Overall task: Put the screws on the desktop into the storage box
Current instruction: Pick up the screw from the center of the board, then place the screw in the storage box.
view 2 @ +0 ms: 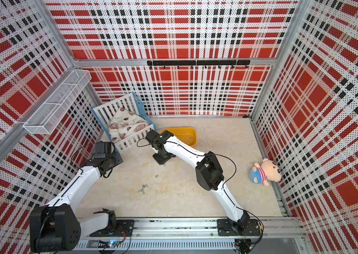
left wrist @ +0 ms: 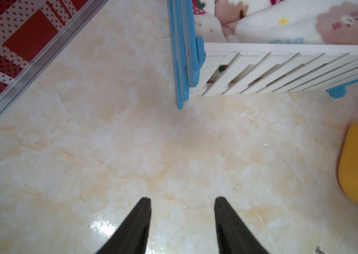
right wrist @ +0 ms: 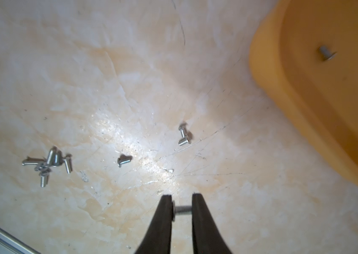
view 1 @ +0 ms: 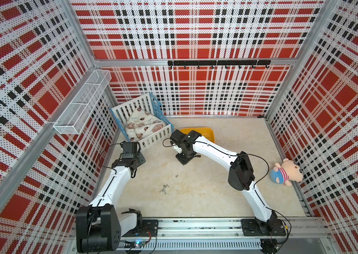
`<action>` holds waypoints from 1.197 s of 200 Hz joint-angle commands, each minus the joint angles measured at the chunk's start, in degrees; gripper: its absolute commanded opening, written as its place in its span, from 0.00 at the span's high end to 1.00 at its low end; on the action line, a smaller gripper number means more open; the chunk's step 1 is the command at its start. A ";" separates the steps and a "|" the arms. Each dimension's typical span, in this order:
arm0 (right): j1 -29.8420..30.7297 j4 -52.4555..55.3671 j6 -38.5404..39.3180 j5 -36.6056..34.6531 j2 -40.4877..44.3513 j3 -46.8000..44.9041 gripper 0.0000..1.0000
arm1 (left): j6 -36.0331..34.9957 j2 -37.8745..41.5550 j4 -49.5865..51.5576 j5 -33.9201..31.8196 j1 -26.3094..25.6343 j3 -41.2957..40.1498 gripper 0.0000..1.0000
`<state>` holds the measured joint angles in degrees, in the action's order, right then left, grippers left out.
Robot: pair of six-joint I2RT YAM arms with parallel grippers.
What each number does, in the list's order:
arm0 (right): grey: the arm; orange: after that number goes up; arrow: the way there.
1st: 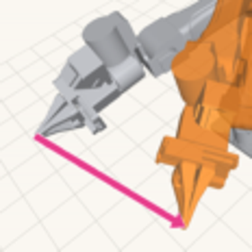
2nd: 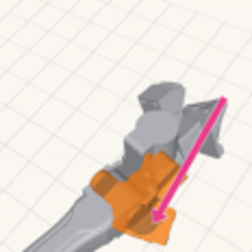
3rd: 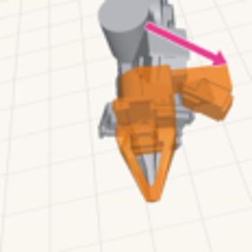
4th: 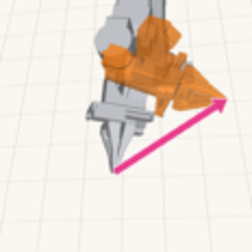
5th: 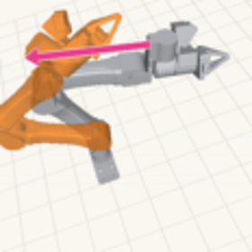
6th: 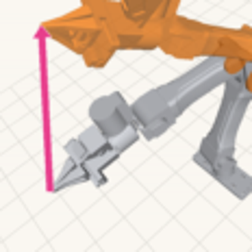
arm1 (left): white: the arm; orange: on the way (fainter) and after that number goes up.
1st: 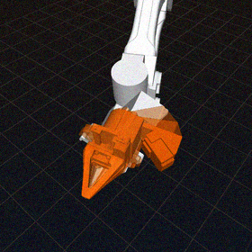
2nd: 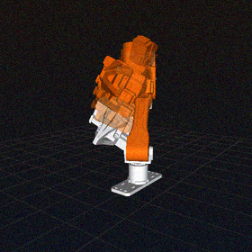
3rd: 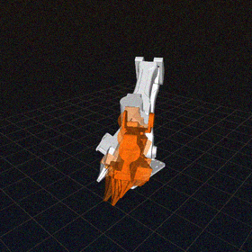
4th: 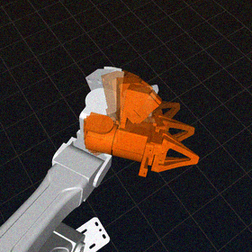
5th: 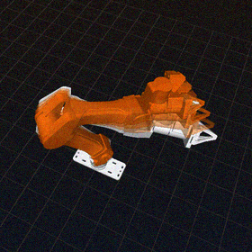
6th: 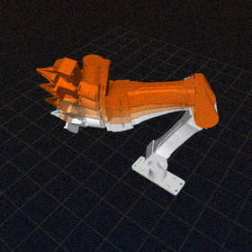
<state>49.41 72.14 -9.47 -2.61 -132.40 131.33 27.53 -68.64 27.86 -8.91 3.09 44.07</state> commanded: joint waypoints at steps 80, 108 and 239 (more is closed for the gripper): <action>-15.58 -3.83 -0.06 1.41 -8.21 13.90 0.86 | -0.80 0.33 0.71 0.78 0.38 1.72 0.47; -18.23 -8.65 -0.93 3.13 -11.11 14.13 0.87 | -0.61 0.20 1.27 0.32 -0.19 2.20 0.47; -21.84 -14.93 -4.61 7.80 -18.86 14.70 0.82 | -0.47 -2.02 2.00 -1.38 -1.32 3.57 0.46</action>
<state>27.62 58.63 -13.41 4.16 -151.06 144.90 27.03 -70.26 29.21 -9.47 2.15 45.50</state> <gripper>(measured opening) 0.177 0.535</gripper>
